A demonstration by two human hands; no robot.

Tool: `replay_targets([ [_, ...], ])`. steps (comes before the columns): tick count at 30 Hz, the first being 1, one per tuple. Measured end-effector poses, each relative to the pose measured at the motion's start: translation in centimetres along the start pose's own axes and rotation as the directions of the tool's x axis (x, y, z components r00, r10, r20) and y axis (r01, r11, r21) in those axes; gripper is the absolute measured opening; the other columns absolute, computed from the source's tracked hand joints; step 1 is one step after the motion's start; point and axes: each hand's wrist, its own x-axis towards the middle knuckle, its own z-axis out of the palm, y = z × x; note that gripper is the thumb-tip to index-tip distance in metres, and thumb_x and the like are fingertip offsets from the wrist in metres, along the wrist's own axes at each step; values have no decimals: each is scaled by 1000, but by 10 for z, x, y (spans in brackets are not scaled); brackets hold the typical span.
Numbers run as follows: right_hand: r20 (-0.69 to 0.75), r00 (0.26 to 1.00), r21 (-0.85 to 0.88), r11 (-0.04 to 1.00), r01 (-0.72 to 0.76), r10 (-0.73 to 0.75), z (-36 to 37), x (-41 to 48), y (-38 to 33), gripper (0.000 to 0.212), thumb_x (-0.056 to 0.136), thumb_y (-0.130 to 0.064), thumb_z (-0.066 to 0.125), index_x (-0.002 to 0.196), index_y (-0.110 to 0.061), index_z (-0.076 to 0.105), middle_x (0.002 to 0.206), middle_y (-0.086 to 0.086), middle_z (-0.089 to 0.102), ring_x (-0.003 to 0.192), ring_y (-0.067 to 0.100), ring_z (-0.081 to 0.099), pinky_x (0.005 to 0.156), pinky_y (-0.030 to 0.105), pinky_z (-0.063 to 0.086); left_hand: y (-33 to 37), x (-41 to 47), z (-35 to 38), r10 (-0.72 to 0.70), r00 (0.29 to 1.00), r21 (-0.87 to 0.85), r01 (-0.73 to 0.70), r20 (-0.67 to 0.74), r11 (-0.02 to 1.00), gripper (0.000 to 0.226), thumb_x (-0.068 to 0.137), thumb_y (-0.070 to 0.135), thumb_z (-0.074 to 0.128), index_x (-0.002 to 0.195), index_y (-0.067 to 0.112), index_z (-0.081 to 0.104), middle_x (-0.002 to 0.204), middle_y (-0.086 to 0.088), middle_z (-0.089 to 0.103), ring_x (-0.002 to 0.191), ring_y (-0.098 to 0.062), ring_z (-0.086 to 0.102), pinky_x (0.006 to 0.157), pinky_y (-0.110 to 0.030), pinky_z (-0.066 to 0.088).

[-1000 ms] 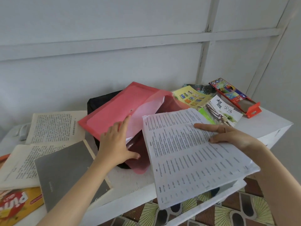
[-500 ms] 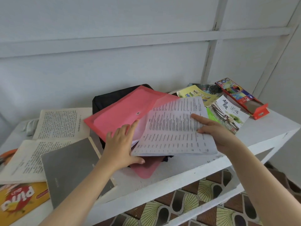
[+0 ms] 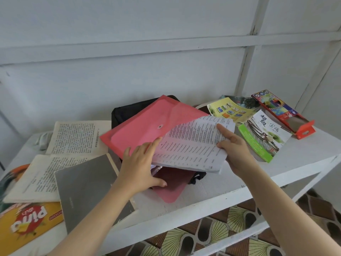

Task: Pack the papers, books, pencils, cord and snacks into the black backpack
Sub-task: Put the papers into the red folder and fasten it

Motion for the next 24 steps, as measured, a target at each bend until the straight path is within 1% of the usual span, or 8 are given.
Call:
replay_targets([
  [2,-26,999,-80,996,35,-37,11,-4,6,58,92,9,38,140,-23,42,117,-2,58,76,11,66,65,31,59,1,0,1,12,1000,-1,-13,-11,1000,134,43,69,78,149,26,9,139,-1,43,126,-23,42,108,-52,25],
  [4,-23,998,-191,980,58,-64,24,-6,11,59,94,5,39,143,-28,37,118,-7,56,71,8,64,71,38,57,2,0,2,31,999,11,-30,-17,999,135,43,70,77,149,25,7,139,-1,42,127,-22,41,110,-52,21],
  [8,8,993,-358,927,116,-121,50,-10,24,60,95,1,40,146,-30,31,137,-8,46,111,10,54,90,25,49,1,0,5,63,997,12,-63,-33,998,133,42,76,68,147,22,8,133,-2,47,122,-22,45,108,-52,25],
  [10,20,993,-425,898,115,-117,58,-11,31,59,95,-3,41,146,-29,29,137,-7,45,123,14,47,100,30,43,0,-2,5,80,995,0,-80,-57,997,124,46,77,56,146,20,12,128,-3,51,117,-23,50,104,-52,29],
  [11,20,995,-445,890,98,-99,59,-12,34,58,94,-5,42,145,-29,29,132,-7,47,121,16,48,100,33,44,0,-3,5,84,994,-12,-85,-64,996,118,49,74,54,145,20,12,127,-3,52,115,-23,50,104,-51,29],
  [16,-58,996,-390,920,36,-64,52,-19,38,30,91,-9,46,115,-27,43,99,-6,53,83,17,59,71,38,55,-5,-8,9,107,993,-26,-108,-55,994,114,58,36,77,146,23,6,129,1,47,119,-20,46,109,-47,21],
  [19,-50,998,-340,940,8,-27,45,-20,36,37,88,1,45,114,-25,52,105,-1,57,86,23,65,67,39,59,-9,-11,7,118,993,-55,-119,-29,991,112,60,29,75,147,23,6,133,2,42,125,-19,40,111,-44,14],
  [24,63,994,-215,974,-69,85,42,-16,31,53,89,13,46,131,-19,51,106,1,58,88,17,65,63,30,60,-9,-12,3,153,988,-91,-155,-34,984,110,62,26,74,148,20,6,135,0,41,129,-19,37,112,-39,5],
])
